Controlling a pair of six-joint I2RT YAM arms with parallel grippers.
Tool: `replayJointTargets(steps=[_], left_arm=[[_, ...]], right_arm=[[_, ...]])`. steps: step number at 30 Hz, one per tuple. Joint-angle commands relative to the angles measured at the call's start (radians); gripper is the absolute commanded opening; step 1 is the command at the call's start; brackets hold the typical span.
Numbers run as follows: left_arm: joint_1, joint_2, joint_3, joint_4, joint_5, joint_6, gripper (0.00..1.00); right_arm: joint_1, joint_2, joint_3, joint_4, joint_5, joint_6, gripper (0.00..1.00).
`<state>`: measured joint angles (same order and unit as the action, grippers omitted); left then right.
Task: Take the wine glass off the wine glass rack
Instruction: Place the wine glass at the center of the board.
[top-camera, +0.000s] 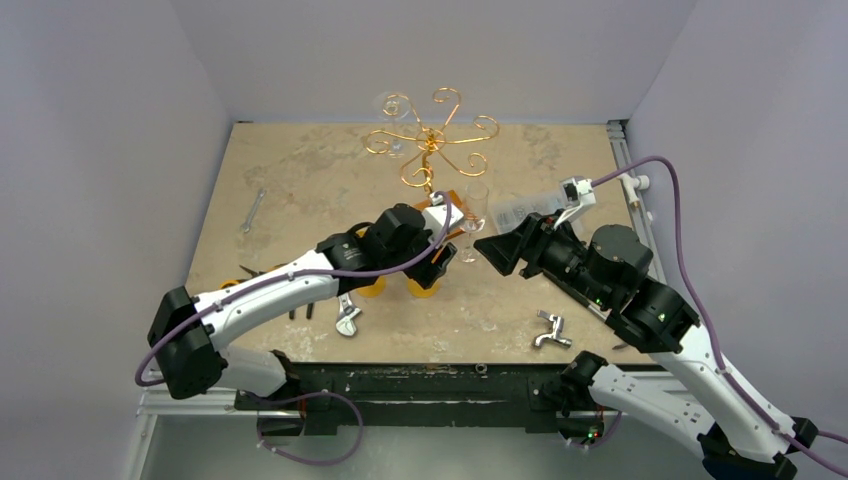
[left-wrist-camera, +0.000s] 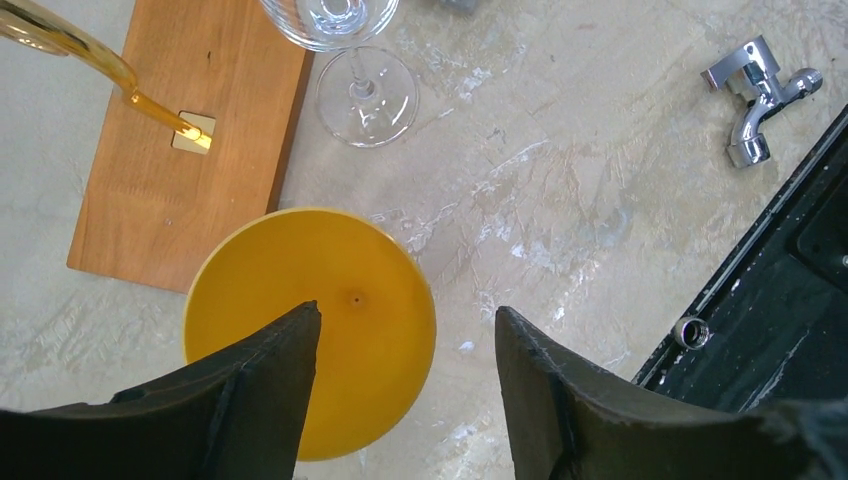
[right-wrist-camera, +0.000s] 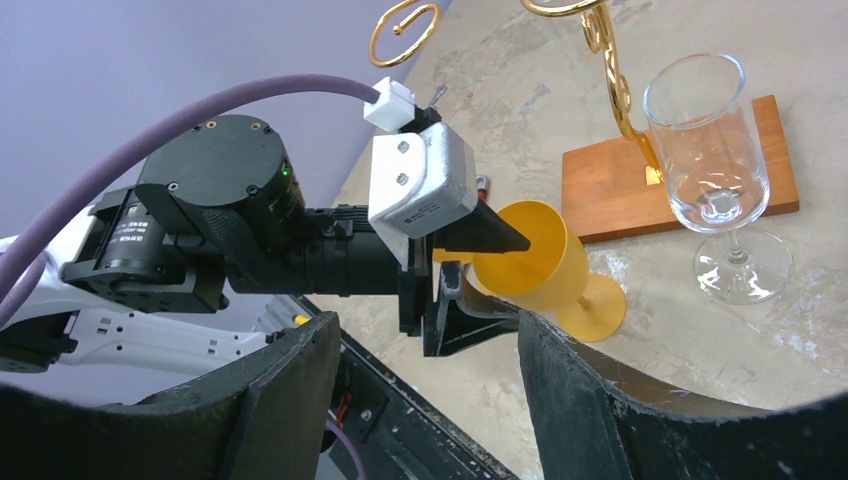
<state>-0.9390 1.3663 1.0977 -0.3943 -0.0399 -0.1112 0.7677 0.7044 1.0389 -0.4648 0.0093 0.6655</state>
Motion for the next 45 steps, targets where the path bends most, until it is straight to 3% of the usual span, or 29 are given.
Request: replayJointTargets(steps=[1,8,17,30,45], left_arm=[[-0.007,-0.073,0.034,-0.025,-0.015,-0.026,0.64],[-0.008,-0.178,0.056,-0.097,-0.005,-0.034,0.78],[-0.009,-0.283,0.118,-0.196,0.009,-0.078,0.78],[-0.006,-0.364,0.348,-0.402,-0.119,-0.114,0.72],[0.001,-0.298,0.588,-0.559,-0.154,-0.097,0.77]], right_arm=[[0.001,-0.013,0.008,0.005,0.007,-0.003,0.65],[0.0,-0.027,0.009,0.006,0.03,-0.003,0.65],[0.0,-0.012,0.015,0.013,0.03,-0.006,0.65],[0.001,-0.016,0.077,-0.004,0.065,0.02,0.65],[0.001,0.178,0.355,-0.002,-0.007,0.068,0.65]])
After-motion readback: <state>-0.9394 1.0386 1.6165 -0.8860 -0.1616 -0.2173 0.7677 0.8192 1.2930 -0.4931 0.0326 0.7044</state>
